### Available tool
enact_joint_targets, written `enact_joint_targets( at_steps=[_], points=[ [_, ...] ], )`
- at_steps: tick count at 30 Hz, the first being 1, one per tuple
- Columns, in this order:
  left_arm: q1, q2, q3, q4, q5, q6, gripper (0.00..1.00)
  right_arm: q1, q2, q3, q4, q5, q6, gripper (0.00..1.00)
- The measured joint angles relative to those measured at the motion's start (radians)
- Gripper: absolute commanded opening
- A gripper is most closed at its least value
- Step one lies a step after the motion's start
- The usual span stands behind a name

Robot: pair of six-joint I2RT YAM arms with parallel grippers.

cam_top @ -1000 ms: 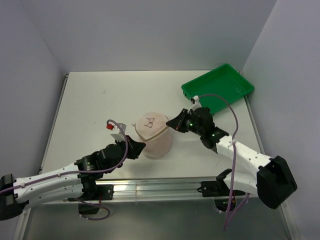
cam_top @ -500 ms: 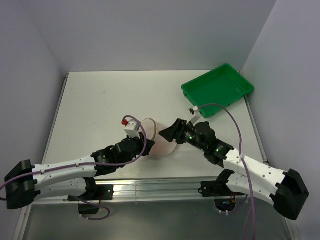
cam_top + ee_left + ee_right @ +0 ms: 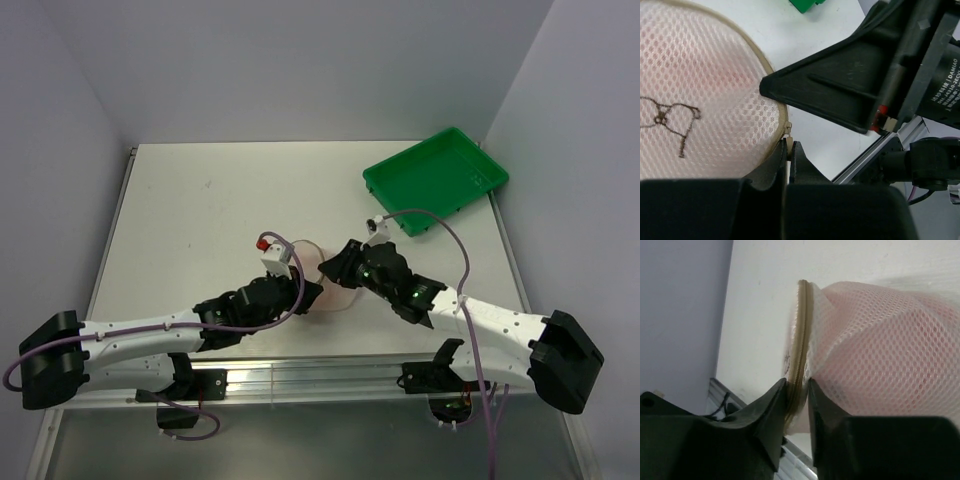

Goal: Place the bra in the laundry bag and zip it closed

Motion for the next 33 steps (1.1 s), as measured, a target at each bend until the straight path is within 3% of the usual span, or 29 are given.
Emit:
enact_joint_targets(
  at_steps=[3,10,14,19,25,31,32,33],
  points=[
    [-0.002,0.005,0.000,-0.001,0.002,0.000,0.00,0.002,0.033,0.018,0.008,-0.004,0.000,0.00],
    [-0.003,-0.006,-0.009,-0.006,0.000,-0.001,0.00,-0.009,0.027,0.046,-0.024,0.000,-0.030,0.00],
    [-0.006,-0.079,-0.068,-0.051,-0.019,-0.020,0.00,-0.112,0.003,0.051,-0.031,-0.039,-0.057,0.00],
    [-0.006,-0.190,-0.128,-0.172,-0.089,-0.077,0.00,-0.250,0.001,0.052,-0.048,-0.173,-0.086,0.00],
    [-0.011,-0.296,-0.119,-0.330,-0.200,-0.171,0.00,-0.282,0.055,0.103,-0.069,-0.352,-0.136,0.00],
    [-0.013,-0.311,-0.084,-0.415,-0.270,-0.191,0.01,-0.291,0.098,0.126,-0.069,-0.438,-0.178,0.00],
    [-0.014,-0.311,-0.082,-0.415,-0.275,-0.187,0.04,-0.292,0.100,0.126,-0.068,-0.442,-0.179,0.00],
    [-0.014,-0.311,-0.080,-0.417,-0.278,-0.184,0.19,-0.294,0.102,0.126,-0.065,-0.448,-0.180,0.00]
  ],
)
